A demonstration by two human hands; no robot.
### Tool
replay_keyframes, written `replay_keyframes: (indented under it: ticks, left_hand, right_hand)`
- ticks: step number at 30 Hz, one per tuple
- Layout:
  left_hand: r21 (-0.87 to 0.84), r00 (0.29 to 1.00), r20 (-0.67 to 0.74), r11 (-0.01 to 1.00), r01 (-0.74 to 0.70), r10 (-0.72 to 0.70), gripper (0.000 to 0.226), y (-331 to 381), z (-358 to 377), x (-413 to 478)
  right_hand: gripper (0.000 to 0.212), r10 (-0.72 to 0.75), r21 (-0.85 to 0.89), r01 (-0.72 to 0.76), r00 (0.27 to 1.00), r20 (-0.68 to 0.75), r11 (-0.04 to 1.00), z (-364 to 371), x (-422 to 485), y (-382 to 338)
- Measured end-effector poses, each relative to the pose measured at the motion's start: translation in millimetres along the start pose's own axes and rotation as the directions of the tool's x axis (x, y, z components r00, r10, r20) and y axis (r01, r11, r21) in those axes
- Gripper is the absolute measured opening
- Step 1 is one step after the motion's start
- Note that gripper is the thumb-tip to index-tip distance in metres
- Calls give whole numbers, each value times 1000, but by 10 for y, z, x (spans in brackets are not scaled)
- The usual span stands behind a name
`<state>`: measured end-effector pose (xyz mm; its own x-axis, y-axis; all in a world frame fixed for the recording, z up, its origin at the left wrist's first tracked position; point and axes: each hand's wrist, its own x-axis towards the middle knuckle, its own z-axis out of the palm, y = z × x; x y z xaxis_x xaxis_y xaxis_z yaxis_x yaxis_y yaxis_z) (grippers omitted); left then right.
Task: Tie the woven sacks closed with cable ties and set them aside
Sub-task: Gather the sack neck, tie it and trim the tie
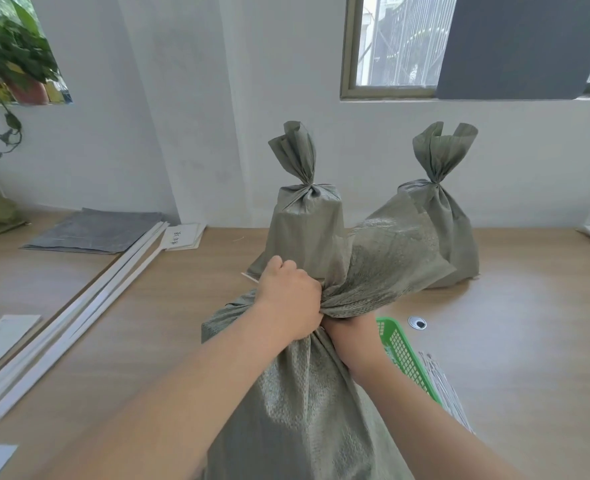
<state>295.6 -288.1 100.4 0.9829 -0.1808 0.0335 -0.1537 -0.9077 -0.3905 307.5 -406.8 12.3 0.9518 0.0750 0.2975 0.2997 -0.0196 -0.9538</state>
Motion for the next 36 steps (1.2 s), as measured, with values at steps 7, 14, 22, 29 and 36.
replay_keyframes:
  ticks: [7,14,22,29,36]
  left_hand:
    - [-143,991,134,989,30,-10,37,-51,-42,20]
    - [-182,964,265,983,34,16,42,-38,-103,91]
    - [-338,936,352,937,92,35,73,-87,-117,124]
    - [-562,881,472,782,271,35,68,-216,-83,194]
    - [-811,943,333,501,301,-28,60,-259,191,90]
  right_hand:
    - [36,5,6,-5,999,42,1000,-51,-70,-21]
    - [40,31,-18,-29,996,82,999,-83,-112,-33]
    - [29,97,-218,-73,990,104,973,-87,-140,96]
    - [12,78,-206,-59,993,86,977,-108,-205,59]
    - [18,-5,-218,20,998,70,976,-149,-262,19]
